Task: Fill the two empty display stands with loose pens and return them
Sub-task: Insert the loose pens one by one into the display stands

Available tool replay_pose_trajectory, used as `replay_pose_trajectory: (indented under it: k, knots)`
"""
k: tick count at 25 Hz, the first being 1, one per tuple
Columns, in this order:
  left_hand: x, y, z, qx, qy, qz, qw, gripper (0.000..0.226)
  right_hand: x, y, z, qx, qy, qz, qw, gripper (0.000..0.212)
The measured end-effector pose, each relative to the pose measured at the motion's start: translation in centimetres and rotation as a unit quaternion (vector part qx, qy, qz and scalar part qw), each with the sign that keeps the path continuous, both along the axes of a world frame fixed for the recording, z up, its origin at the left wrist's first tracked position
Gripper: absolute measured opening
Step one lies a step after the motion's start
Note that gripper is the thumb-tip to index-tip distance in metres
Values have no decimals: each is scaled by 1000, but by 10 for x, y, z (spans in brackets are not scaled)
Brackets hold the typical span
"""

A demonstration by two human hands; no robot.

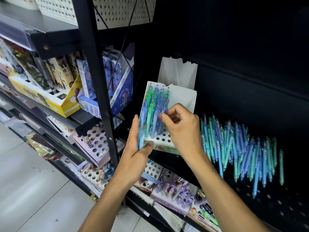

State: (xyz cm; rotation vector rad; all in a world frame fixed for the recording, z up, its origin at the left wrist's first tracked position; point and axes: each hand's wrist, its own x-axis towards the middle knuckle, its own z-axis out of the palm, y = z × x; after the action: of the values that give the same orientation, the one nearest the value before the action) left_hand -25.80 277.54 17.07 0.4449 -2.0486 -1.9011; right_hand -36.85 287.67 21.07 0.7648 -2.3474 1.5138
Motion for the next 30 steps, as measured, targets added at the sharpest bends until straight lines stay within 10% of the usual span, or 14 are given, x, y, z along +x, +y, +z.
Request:
replay_pose_trajectory:
  k: [4,8,13,22,30]
  knots:
    - [-2,-4,-4,-16,5,-22,1000,81,21,13,0,-40,62,80,994,21]
    - [-4,-4,-8,-64,-9,-39,997,82,33,12,4,5,-79,307,948,22]
    - [-1,-7,-13,-61,0,-51,997,88,28,16,5,-50,-209,358,909,20]
    - [-6,-24,-8,-116,7,-6,993,110,4,48,37,-219,-9,39,975,13]
    - [-26,-22,-20,-125,40,14,991,95,0,26,14,-48,45,38,997,12]
